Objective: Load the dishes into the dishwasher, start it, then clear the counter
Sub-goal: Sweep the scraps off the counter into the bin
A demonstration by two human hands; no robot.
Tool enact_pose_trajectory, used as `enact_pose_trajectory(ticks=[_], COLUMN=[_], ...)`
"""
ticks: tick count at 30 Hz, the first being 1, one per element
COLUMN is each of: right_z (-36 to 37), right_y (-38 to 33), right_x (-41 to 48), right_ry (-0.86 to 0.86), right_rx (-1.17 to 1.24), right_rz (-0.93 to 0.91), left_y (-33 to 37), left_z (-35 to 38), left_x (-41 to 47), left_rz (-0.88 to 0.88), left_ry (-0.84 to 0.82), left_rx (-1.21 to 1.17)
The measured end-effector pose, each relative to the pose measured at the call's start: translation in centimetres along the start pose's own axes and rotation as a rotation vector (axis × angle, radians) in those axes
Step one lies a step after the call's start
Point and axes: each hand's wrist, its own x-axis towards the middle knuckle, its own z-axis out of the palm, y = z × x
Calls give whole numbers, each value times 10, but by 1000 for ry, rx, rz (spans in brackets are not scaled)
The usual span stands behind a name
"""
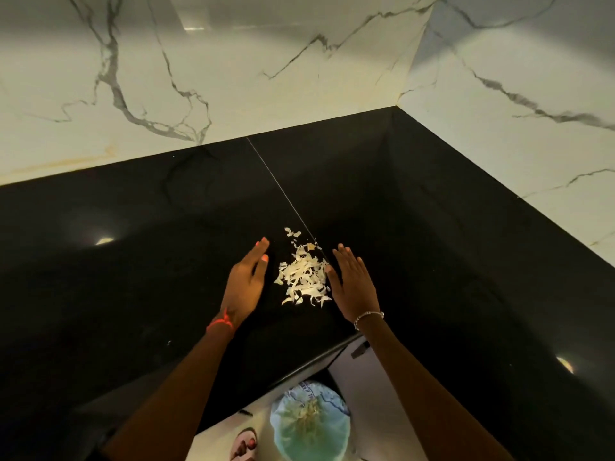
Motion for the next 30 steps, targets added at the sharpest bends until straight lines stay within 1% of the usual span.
enact_pose_trajectory(ticks=[3,5,7,9,13,16,20,21,22,23,24,25,27,28,30], right_z=[-3,-5,-7,-7,-7,-5,-12,-14,-17,-21,-23,-25,-26,-26,-17], right_y=[-5,-9,-19,-32,-48,-47,-42,-38,-34,-32,-27,-22,-14,-14,-18], right_x=[5,16,33,53,87,90,67,61,55,49,43,39,31,27,19], right_ry=[122,115,6,-108,-274,-388,-501,-549,-567,-538,-446,-313,-109,-70,-95], right_rx=[173,274,357,382,219,121,220,277,358,463,564,613,595,548,411], right_rz=[75,55,-28,-97,-183,-246,-304,-278,-210,-131,-100,-106,-101,-82,-31], left_y=[-9,-11,-15,-16,-11,-12,-13,-12,-13,-13,-13,-13,-14,-14,-13], left_z=[4,5,4,5,6,6,5,5,5,5,5,5,5,4,5], left_x=[2,7,9,8,7,8,10,9,9,9,9,9,8,8,9], left_rz=[19,29,41,48,62,65,71,76,73,68,58,51,45,43,40], left_ry=[8,21,23,28,38,34,33,31,30,32,31,29,21,19,22], left_rx=[96,150,202,234,281,297,296,293,291,291,291,294,305,308,314])
